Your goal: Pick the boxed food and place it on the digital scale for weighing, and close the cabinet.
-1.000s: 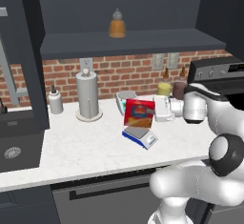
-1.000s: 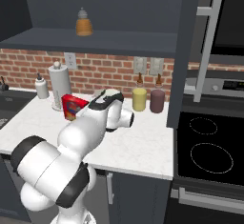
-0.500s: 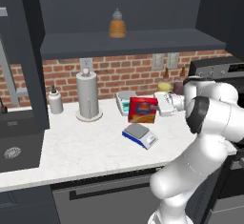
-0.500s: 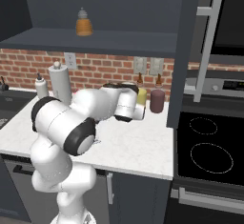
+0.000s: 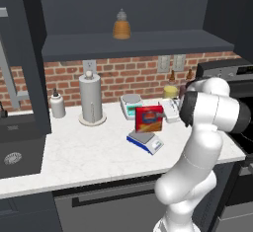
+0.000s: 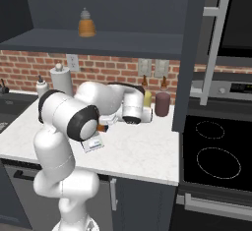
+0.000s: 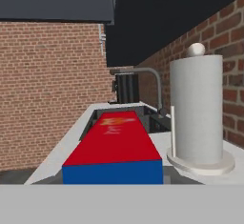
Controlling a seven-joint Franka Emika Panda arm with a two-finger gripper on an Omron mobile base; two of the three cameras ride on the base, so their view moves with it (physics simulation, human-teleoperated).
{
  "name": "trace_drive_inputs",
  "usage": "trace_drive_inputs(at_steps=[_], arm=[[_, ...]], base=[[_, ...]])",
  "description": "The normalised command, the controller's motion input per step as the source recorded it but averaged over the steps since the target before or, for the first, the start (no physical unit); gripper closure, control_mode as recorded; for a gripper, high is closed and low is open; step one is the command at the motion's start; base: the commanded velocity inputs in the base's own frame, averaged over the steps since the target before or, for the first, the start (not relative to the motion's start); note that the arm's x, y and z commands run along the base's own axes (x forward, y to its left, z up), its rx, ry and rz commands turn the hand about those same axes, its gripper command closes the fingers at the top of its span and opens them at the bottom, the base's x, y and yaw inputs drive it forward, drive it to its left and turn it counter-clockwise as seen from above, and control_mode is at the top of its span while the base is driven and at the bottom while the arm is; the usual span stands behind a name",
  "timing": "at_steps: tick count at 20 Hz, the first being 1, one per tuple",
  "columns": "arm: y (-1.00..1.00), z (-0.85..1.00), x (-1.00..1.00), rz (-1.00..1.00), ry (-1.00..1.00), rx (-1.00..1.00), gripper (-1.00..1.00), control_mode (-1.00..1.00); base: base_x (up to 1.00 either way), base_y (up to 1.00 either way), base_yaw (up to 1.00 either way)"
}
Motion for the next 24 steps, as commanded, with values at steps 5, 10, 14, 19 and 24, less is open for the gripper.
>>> trace_drive_inputs(at_steps=[5,10,14,19,24], arm=[[0.23,0.0,0.13,0.0,0.0,0.0,1.0,-1.0],[0.26,-0.16,0.09,0.0,0.0,0.0,1.0,-1.0],[0.14,-0.33,0.1,0.0,0.04,0.0,1.0,-1.0],[0.03,-0.2,0.1,0.0,0.04,-0.01,1.0,-1.0],[0.14,-0.02,-0.45,0.0,0.01,0.0,1.0,-1.0]], base=[[0.0,0.0,0.0],[0.0,0.0,0.0],[0.0,0.0,0.0],[0.0,0.0,0.0],[0.0,0.0,0.0]])
